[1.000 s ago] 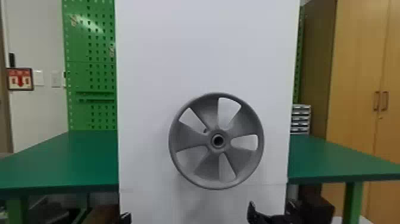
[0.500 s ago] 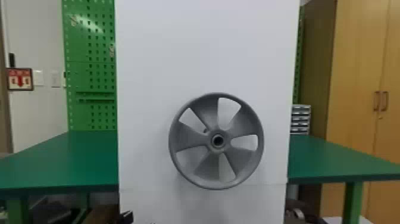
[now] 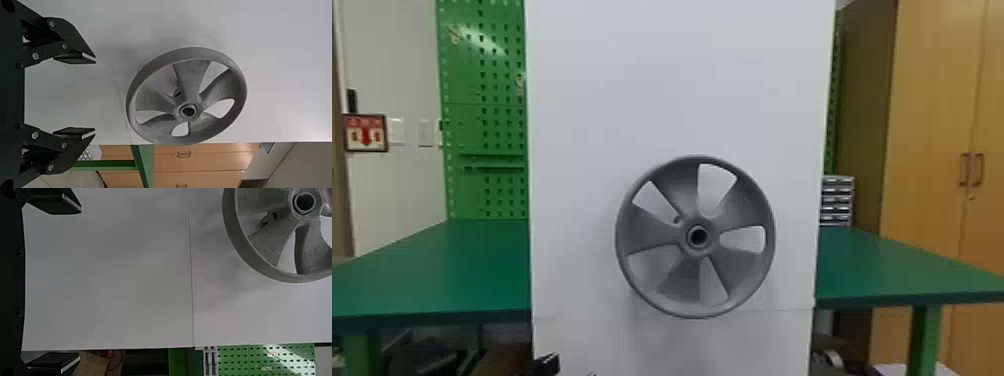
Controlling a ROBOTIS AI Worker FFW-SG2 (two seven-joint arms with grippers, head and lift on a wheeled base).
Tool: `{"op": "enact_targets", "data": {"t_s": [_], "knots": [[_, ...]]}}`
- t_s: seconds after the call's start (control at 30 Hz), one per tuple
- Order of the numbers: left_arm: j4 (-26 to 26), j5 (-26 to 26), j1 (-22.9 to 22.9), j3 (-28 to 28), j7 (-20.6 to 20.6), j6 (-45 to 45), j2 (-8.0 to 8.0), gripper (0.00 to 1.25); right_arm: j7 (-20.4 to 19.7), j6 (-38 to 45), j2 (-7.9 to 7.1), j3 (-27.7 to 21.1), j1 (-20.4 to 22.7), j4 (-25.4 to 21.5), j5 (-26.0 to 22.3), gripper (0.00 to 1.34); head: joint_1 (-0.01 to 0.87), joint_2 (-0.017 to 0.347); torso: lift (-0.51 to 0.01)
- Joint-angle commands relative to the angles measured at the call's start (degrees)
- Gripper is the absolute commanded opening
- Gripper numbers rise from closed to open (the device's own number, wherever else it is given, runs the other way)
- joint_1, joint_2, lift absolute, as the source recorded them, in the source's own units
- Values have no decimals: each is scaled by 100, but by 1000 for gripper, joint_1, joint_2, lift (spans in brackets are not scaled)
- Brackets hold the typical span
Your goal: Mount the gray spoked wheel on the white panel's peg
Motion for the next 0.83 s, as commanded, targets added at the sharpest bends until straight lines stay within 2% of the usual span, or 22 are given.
{"op": "enact_targets", "data": {"t_s": [0.0, 0.23, 0.8], "knots": [[11, -1, -15, -23, 4, 0, -8, 664, 3, -288, 9, -15, 94, 299, -51, 1339, 123, -8, -400], [37, -1, -24, -49, 4, 0, -17, 669, 3, -517, 44, -86, 129, 563, -68, 1339, 123, -8, -400], [107, 43, -33, -75, -4, 0, -26, 683, -6, -745, 58, -130, 67, 809, 11, 1255, 123, -8, -400]]}}
